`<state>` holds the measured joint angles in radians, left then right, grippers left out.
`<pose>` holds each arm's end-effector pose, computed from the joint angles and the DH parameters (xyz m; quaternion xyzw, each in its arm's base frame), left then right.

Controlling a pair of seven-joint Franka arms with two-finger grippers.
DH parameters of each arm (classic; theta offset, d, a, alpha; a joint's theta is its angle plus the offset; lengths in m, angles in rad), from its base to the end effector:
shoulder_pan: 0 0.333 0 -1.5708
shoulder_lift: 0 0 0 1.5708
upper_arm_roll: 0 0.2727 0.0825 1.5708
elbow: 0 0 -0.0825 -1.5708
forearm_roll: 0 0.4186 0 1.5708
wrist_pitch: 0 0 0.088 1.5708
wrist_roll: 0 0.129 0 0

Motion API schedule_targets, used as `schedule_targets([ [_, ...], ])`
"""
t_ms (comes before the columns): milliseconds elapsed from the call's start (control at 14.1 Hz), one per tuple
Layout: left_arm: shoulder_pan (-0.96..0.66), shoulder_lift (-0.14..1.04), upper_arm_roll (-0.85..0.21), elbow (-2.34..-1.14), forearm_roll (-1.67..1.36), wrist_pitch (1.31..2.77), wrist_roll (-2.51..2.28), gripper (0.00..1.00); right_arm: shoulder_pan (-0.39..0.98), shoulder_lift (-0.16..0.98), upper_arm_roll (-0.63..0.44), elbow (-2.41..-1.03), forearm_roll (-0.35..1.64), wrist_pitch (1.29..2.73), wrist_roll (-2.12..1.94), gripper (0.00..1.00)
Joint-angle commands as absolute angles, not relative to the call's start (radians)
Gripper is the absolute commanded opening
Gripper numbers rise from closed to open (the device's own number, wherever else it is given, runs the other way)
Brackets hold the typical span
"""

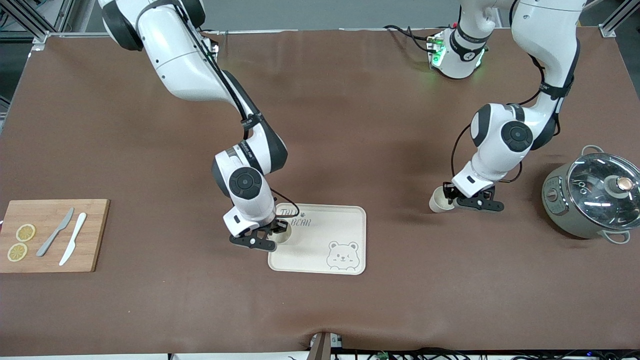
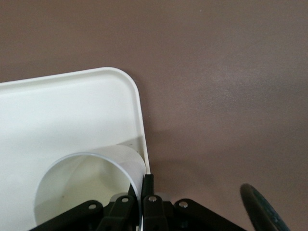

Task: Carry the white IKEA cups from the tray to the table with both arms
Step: 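Open the left gripper off the cup while the right gripper holds its cup, then carry the cup with the right gripper toward the cutting board while the left gripper rises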

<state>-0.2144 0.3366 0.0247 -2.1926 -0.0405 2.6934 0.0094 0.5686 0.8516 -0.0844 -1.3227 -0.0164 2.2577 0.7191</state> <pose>0.5738 -0.1086 0.1552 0.9932 -0.0827 0.0812 0.0136 0.6590 0.3578 0.1614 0.9937 -0.0965 0.0567 0.0067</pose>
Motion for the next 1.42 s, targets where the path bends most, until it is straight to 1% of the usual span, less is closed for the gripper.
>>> schedule_targets([
  [0, -0.209, 0.325, 0.025, -2.172, -0.021, 2.665, 0.017, 1.00, 0.561, 0.851, -0.077, -1.325, -0.043, 2.249, 0.722, 0.00],
  [142, -0.207, 0.321, 0.025, -2.171, -0.021, 2.657, 0.015, 1.00, 0.569, 0.841, -0.072, -1.319, -0.022, 2.240, 0.726, 0.00],
  [283, -0.207, 0.296, 0.026, -2.166, -0.021, 2.605, 0.015, 1.00, 0.566, 0.815, -0.058, -1.305, -0.020, 2.171, 0.747, 0.00],
  [495, -0.209, 0.259, 0.025, -2.094, -0.021, 2.444, 0.009, 1.00, 0.546, 0.734, -0.058, -1.278, 0.053, 2.082, 0.732, 0.00],
  [637, -0.215, 0.253, 0.025, -2.034, -0.021, 2.334, -0.011, 1.00, 0.502, 0.669, -0.057, -1.278, 0.067, 2.013, 0.663, 0.00],
  [849, -0.219, 0.253, 0.023, -1.961, -0.021, 2.238, -0.028, 1.00, 0.416, 0.595, -0.061, -1.285, 0.066, 1.880, 0.482, 0.00],
  [1061, -0.221, 0.256, 0.023, -1.898, -0.021, 2.178, -0.052, 1.00, 0.287, 0.529, -0.061, -1.285, 0.066, 1.766, 0.260, 0.00],
  [1203, -0.222, 0.256, 0.023, -1.865, -0.021, 2.154, -0.067, 1.00, 0.194, 0.503, -0.061, -1.285, 0.066, 1.721, 0.104, 0.00],
  [1344, -0.222, 0.256, 0.023, -1.827, -0.021, 2.123, -0.074, 1.00, 0.106, 0.502, -0.063, -1.298, 0.066, 1.718, -0.050, 0.00],
])
